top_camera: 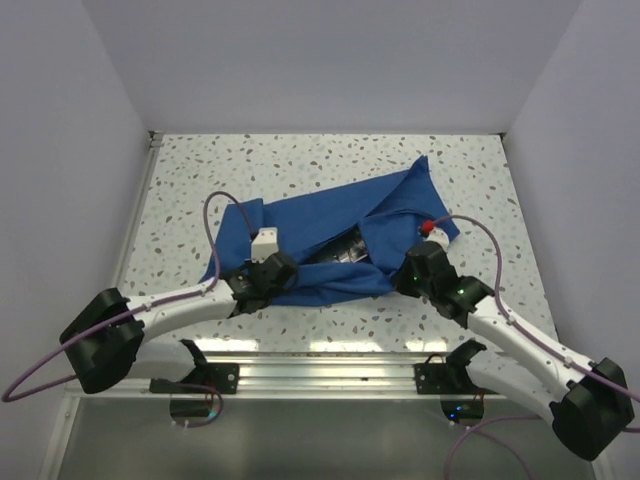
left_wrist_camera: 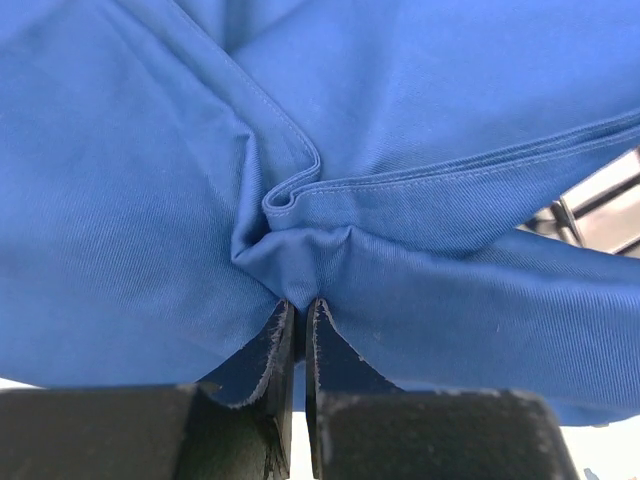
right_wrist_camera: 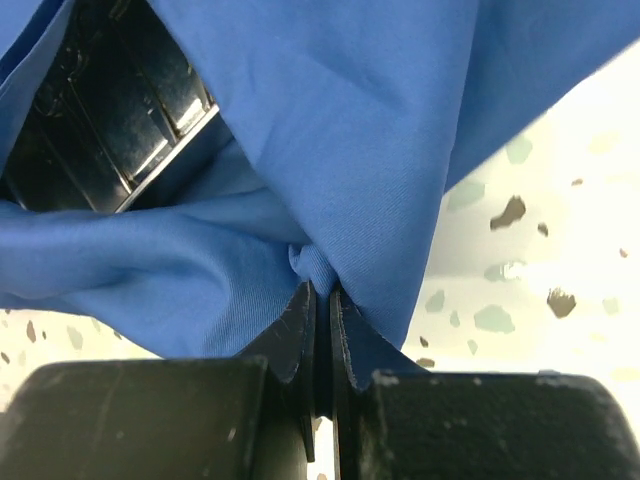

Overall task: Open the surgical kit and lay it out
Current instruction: Open the surgical kit at the center of the board.

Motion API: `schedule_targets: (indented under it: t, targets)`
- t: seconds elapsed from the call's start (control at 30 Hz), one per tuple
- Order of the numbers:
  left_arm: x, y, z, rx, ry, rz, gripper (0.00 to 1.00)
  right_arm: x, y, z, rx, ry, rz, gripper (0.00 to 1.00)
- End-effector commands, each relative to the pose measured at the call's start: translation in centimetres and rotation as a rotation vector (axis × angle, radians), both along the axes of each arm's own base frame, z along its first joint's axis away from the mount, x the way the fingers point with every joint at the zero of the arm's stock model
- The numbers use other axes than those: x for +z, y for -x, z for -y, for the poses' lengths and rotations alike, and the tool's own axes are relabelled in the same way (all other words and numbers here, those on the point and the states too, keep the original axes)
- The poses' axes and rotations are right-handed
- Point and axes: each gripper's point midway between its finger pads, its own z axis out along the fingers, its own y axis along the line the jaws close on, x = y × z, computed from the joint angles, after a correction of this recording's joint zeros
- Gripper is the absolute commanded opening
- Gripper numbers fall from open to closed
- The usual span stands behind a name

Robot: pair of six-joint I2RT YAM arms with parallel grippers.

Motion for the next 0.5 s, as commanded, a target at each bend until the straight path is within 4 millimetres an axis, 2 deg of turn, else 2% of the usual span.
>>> schedule_targets:
  t: [0.0, 0.07, 0.1, 0.13, 0.17, 0.2, 0.23, 0.27, 0.3, 0.33, 0.37, 0.4, 0.43, 0.47]
  targets:
    - [-3.2, 4.0, -1.8, 0.089, -0.086, -0.071, 0.0, -1.5, 2.3, -0.1, -0.005, -0.061, -0.085, 0.0]
    - [-2.9, 5.1, -1.6, 0.096, -0.106, -0.051, 0.0, -2.2, 3.1, -0.7, 0.024, -0.096, -0.101, 0.0]
    - [-2.1, 5.5, -0.5, 0.094, -0.08, -0.006, 0.0, -2.1, 3.4, -0.9, 0.033, -0.113, -0.097, 0.0]
    - [-1.6, 5.9, -0.1, 0.097, -0.075, 0.009, 0.0, -2.3, 3.5, -0.9, 0.037, -0.113, -0.098, 0.08]
    - [-1.3, 6.8, -0.1, 0.091, -0.089, 0.017, 0.0, -2.7, 3.6, -0.8, 0.037, -0.107, -0.094, 0.34]
    - [-0.1, 6.7, 0.7, 0.095, -0.074, 0.045, 0.0, -2.9, 3.5, -0.5, 0.03, -0.094, -0.089, 0.98]
    - [1.0, 6.4, 0.6, 0.108, -0.086, 0.1, 0.0, -3.0, 3.3, -0.2, 0.023, -0.079, -0.083, 0.99]
    - [1.9, 7.0, 0.3, 0.088, -0.125, 0.121, 0.0, -2.7, 2.6, 0.0, 0.008, -0.063, -0.058, 0.99]
    - [4.0, 6.2, 1.3, 0.08, -0.115, 0.189, 0.0, -2.7, 2.2, 0.0, 0.009, -0.047, -0.053, 0.99]
    - [5.1, 6.0, 1.8, 0.066, -0.123, 0.215, 0.0, -2.3, 1.8, 0.0, 0.006, -0.039, -0.043, 0.99]
    - [6.1, 6.3, 1.5, 0.059, -0.161, 0.234, 0.0, -0.9, 0.9, -0.4, 0.002, -0.046, -0.012, 0.99]
    - [8.2, 6.1, 2.6, 0.063, -0.129, 0.267, 0.0, -0.2, 0.4, -0.7, 0.009, -0.044, 0.005, 0.99]
    - [9.8, 5.8, 2.6, 0.063, -0.138, 0.321, 0.0, 0.4, -0.1, -0.9, 0.013, -0.046, 0.017, 0.99]
    - [10.8, 6.7, 2.6, 0.027, -0.162, 0.35, 0.0, 2.3, -1.1, -1.5, 0.014, -0.067, 0.062, 0.99]
